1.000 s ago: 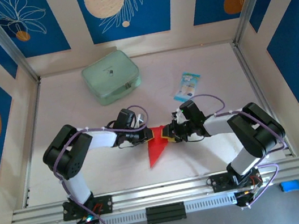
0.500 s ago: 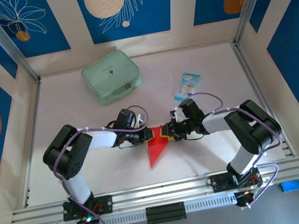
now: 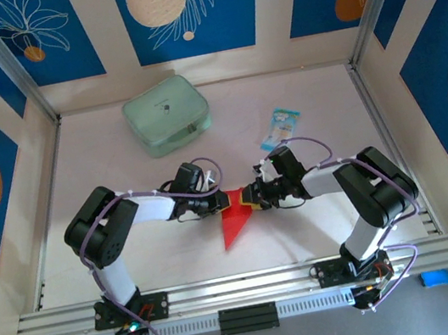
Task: Fold a paper plane with a square sheet of paper (pick it up from the middle)
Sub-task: Fold the wing for the fifth time at the center of the table.
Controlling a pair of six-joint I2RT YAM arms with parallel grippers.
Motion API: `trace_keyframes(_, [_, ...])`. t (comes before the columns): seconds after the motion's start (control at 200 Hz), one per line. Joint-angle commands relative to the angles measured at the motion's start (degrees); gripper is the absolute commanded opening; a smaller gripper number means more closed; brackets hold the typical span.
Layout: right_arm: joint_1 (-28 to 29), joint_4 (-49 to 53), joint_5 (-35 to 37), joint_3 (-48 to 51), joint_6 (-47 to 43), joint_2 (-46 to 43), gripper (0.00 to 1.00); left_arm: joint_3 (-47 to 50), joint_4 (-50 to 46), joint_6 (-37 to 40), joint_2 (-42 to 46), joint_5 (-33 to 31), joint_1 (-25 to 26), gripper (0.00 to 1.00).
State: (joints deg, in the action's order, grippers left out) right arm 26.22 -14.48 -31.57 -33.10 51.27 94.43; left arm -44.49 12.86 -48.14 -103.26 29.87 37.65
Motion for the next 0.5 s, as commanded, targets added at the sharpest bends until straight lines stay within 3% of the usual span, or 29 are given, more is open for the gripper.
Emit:
trace_keyframes(0.0, [-0.29, -0.37, -1.45, -0.91, -0.38, 1.19, 0.25, 0.63, -1.08, 0.4, 0.82, 0.47, 0.32, 0.08])
trace_keyframes(0.23, [-0.72, 0.69, 0.65, 0.0, 1.29, -0.39, 0.05, 0.26, -2.23, 1.16, 4.66, 0.8, 0.32, 0.17])
trace_keyframes(0.38, [-0.91, 1.47, 6.64, 2.46, 6.35, -5.31, 0.04, -0.42, -7.48, 5.12, 10.37, -2.47, 0.92, 0.3])
trace_keyframes(0.495, [-0.89, 2.18, 12.1, 4.86, 12.3, -9.88, 0.04, -0.86, -12.73, 10.75, 14.67, -7.96, 3.42, 0.33])
